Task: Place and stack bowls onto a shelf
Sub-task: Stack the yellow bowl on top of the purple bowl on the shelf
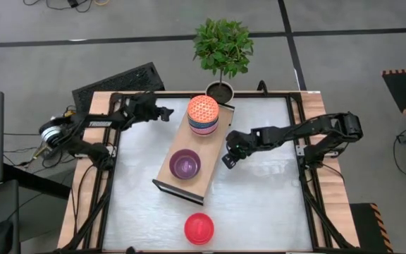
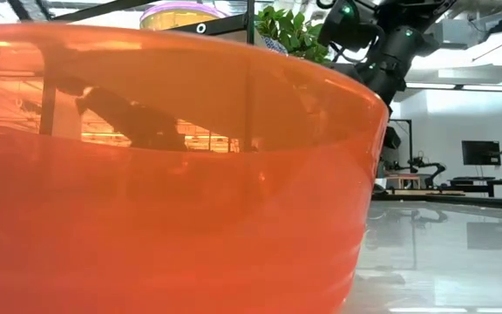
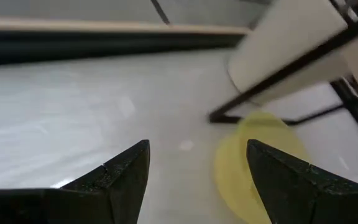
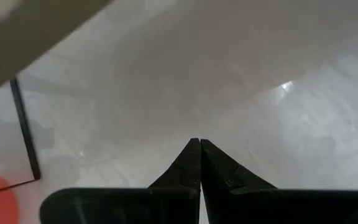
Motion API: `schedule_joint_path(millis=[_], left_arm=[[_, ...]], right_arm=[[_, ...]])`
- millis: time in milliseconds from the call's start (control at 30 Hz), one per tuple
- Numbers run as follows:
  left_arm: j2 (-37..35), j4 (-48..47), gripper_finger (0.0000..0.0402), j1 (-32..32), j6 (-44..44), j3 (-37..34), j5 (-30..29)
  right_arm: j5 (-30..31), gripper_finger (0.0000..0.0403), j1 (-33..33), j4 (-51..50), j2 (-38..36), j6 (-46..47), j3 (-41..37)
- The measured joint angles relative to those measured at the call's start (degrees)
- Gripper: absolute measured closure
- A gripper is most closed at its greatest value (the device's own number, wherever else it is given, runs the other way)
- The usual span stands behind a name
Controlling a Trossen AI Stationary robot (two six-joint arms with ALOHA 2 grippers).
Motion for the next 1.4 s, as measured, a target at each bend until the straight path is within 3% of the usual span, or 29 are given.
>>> schedule_joint_path(millis=[333,767,933,1133,1333,1400], left_arm=[[14.7,7.7,0.0150,-0.4,-2.7,5.6,10.6],[16.8,6.1,0.0158,-2.2,-0.5,5.5,9.0],[16.8,3.6,0.0210,-2.9,0.8,5.5,8.5],[16.8,0.6,0.0284,-4.3,3.1,5.5,4.0],[16.8,0.5,0.0385,-4.3,1.1,5.5,5.4],[16.8,0.6,0.0395,-4.3,-0.4,5.5,6.1]], right_arm=[[0.2,0.0378,0.6,-0.6,0.0,-1.4,0.0],[0.2,0.0378,0.1,-0.7,0.0,-3.0,0.0],[0.3,0.0378,-0.2,-0.7,0.0,-2.9,0.0],[0.2,0.0378,-0.2,-0.4,0.0,-1.8,0.0],[0.2,0.0378,0.6,-0.4,0.0,-1.8,0.0],[0.2,0.0378,1.0,-0.3,0.0,-1.8,0.0]])
